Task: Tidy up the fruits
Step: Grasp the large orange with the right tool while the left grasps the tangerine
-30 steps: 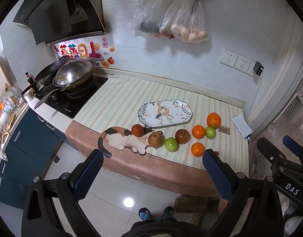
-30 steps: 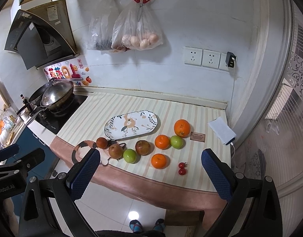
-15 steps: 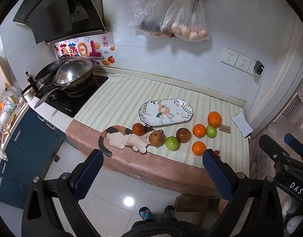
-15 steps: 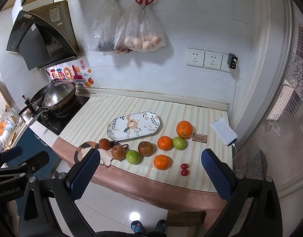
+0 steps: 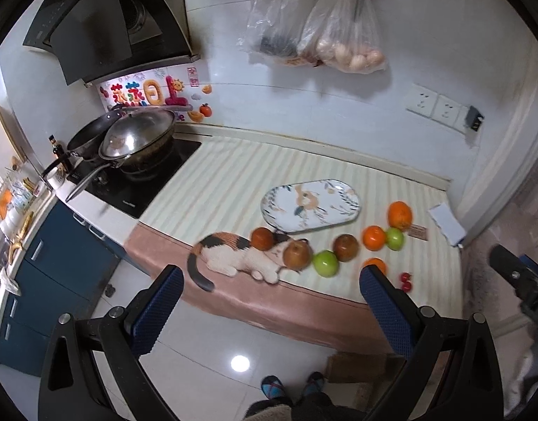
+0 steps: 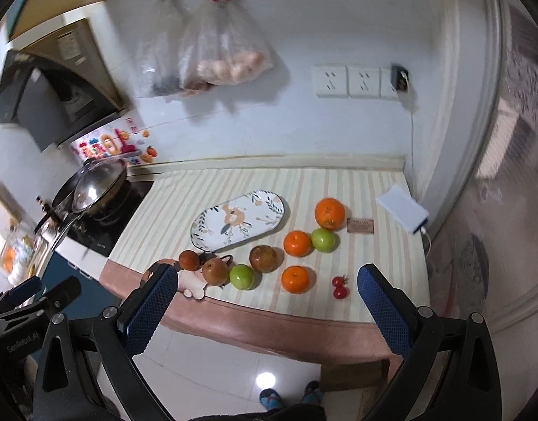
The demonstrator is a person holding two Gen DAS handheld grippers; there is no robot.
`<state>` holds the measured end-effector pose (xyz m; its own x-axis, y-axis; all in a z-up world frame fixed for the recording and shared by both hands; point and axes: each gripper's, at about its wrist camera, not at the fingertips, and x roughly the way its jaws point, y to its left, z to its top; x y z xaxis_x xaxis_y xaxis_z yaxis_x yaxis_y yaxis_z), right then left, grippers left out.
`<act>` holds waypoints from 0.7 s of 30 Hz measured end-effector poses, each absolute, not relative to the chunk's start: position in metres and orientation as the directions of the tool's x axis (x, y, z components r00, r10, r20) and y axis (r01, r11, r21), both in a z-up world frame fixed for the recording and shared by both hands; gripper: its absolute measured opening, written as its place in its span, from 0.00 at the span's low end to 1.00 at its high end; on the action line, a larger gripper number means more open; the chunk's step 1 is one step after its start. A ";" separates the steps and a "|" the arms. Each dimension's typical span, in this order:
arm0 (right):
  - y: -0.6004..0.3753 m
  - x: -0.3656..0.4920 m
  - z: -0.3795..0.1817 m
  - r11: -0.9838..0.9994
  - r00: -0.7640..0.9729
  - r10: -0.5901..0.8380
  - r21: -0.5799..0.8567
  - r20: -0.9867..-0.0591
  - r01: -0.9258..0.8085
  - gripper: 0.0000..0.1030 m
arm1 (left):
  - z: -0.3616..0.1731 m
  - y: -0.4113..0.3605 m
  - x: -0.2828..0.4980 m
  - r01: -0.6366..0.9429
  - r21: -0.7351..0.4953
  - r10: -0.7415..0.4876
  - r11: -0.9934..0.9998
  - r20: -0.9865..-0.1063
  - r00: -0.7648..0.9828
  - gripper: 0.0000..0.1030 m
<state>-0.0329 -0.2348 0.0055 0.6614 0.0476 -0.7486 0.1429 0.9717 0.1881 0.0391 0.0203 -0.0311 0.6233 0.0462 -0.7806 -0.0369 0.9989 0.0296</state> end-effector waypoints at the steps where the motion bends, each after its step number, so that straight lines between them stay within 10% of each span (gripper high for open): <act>1: -0.239 -0.028 -0.003 0.967 0.648 0.046 0.197 -0.760 0.161 1.00 | -0.037 0.024 0.046 -0.035 0.036 0.050 0.999 -0.786 0.617 1.00; 21: -0.312 0.126 -0.171 0.923 0.378 0.072 0.205 -0.923 0.325 1.00 | -0.192 0.067 0.200 -0.192 0.022 0.069 0.981 -0.967 0.244 1.00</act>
